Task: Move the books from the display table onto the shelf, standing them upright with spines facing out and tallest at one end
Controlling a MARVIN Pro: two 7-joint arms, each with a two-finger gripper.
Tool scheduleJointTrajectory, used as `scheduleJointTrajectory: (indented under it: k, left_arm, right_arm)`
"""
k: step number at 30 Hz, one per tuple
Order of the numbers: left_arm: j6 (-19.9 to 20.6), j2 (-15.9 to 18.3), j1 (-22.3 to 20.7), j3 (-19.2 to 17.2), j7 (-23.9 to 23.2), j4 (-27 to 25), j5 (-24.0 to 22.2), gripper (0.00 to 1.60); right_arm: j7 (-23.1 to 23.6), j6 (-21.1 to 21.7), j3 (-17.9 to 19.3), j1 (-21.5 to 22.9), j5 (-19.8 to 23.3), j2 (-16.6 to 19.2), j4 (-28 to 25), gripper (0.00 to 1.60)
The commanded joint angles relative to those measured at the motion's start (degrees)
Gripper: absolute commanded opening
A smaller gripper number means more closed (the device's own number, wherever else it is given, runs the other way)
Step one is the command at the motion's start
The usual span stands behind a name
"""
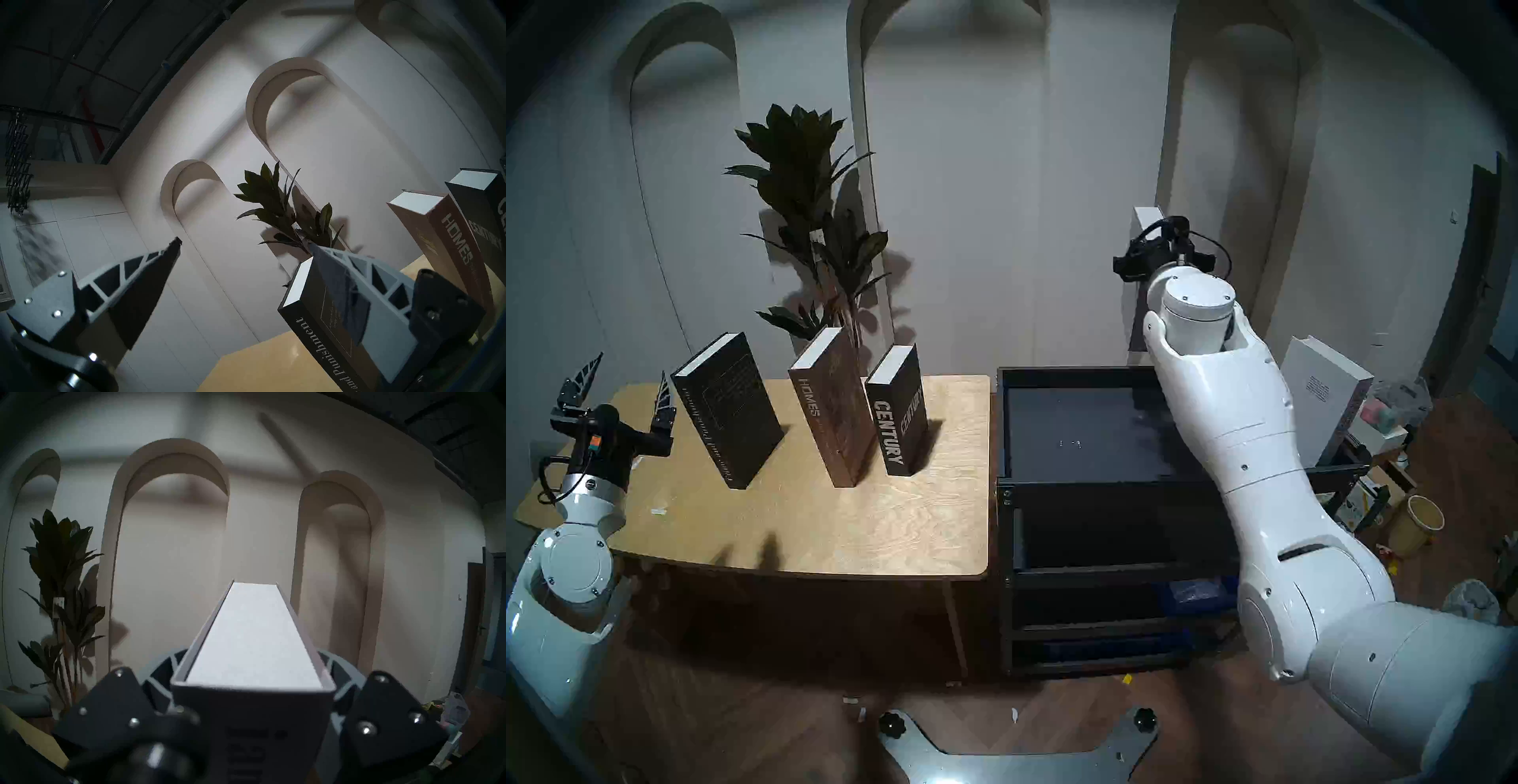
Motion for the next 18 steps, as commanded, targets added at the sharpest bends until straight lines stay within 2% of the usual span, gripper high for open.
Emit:
scheduleJointTrajectory:
  k: [1, 5, 6, 11, 18]
  left_arm:
    - [-0.2, 0.2, -0.3, -0.6, 0.1, -0.4, 0.1, 1.6]
    - [-0.2, 0.2, -0.3, -0.5, 0.1, -0.4, 0.1, 1.6]
    - [-0.2, 0.2, -0.3, -0.5, 0.1, -0.4, 0.1, 1.6]
    - [-0.2, 0.2, -0.3, -0.5, 0.1, -0.4, 0.1, 1.6]
    - [-0.2, 0.2, -0.4, -0.5, 0.1, -0.4, 0.1, 1.6]
  right_arm:
    - [3.7, 2.5, 2.1, -5.3, 1.6, 4.8, -6.2, 0.0]
    - [5.6, 4.0, 4.1, -7.5, 2.5, 7.3, -9.0, 0.0]
    - [6.1, 4.6, 4.7, -8.7, 2.8, 8.0, -11.1, 0.0]
    - [8.6, 5.6, 7.2, -9.9, 3.6, 10.7, -12.3, 0.0]
    - [12.7, 7.8, 11.2, -14.0, 5.4, 14.7, -17.5, 0.0]
